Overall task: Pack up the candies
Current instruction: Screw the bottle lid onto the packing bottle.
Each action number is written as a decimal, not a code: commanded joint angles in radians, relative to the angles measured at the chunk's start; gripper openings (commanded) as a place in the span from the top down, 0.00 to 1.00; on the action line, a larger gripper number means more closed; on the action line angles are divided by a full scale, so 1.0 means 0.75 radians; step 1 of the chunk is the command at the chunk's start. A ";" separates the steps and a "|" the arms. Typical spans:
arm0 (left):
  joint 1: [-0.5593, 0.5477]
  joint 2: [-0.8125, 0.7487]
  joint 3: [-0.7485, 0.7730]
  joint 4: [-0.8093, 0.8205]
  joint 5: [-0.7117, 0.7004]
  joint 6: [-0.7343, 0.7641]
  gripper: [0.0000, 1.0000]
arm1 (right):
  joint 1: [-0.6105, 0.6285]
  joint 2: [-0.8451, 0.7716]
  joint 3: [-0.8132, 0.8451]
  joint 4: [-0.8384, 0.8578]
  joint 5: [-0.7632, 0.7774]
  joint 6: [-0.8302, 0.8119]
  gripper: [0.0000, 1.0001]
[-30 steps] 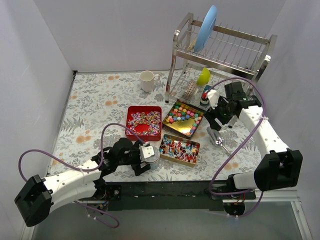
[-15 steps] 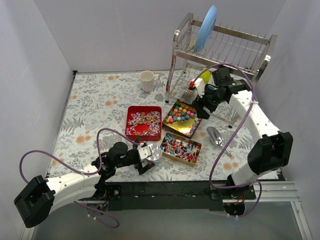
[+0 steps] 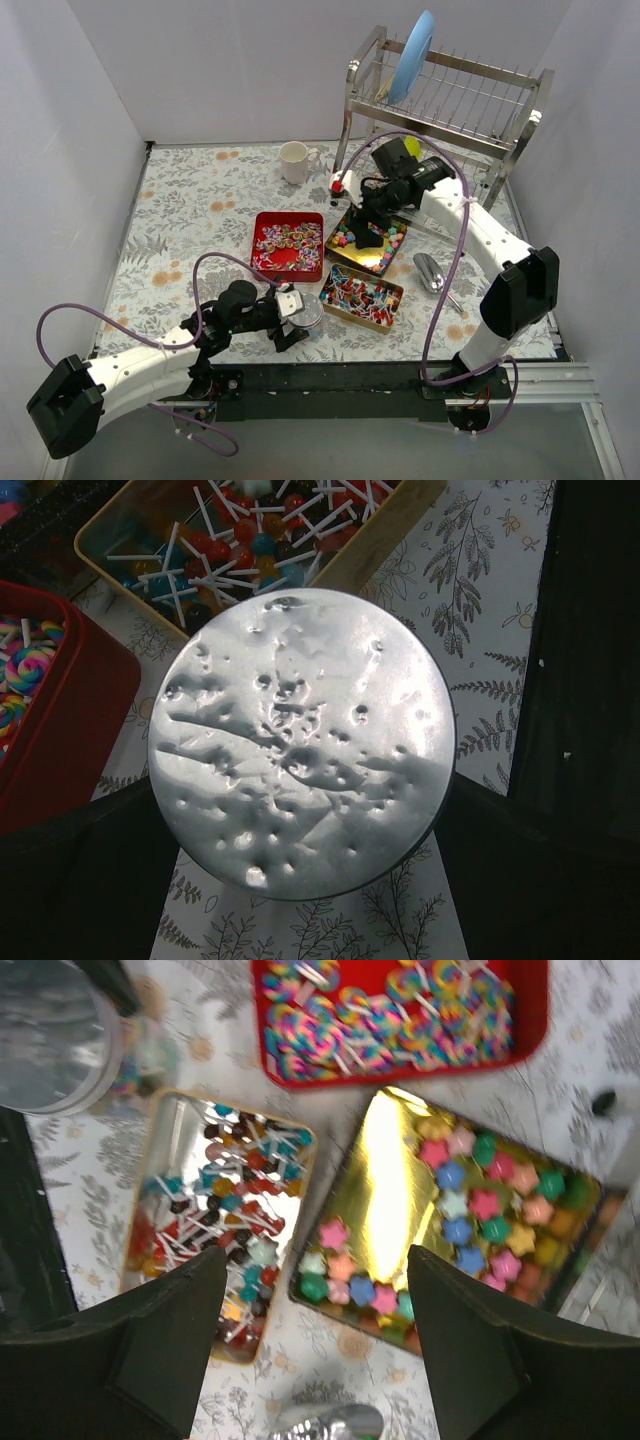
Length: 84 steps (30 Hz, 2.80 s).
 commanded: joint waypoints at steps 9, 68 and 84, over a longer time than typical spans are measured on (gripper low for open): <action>0.007 -0.021 0.032 -0.002 0.023 0.061 0.04 | 0.356 -0.108 -0.256 0.290 -0.321 -0.004 0.24; 0.042 -0.309 0.454 -0.936 -0.240 0.116 0.02 | 0.633 -0.179 -0.537 0.602 0.063 0.158 0.27; 0.308 -0.066 0.971 -0.716 -0.435 -0.717 0.02 | 0.050 -0.359 -0.183 0.405 0.316 0.483 0.20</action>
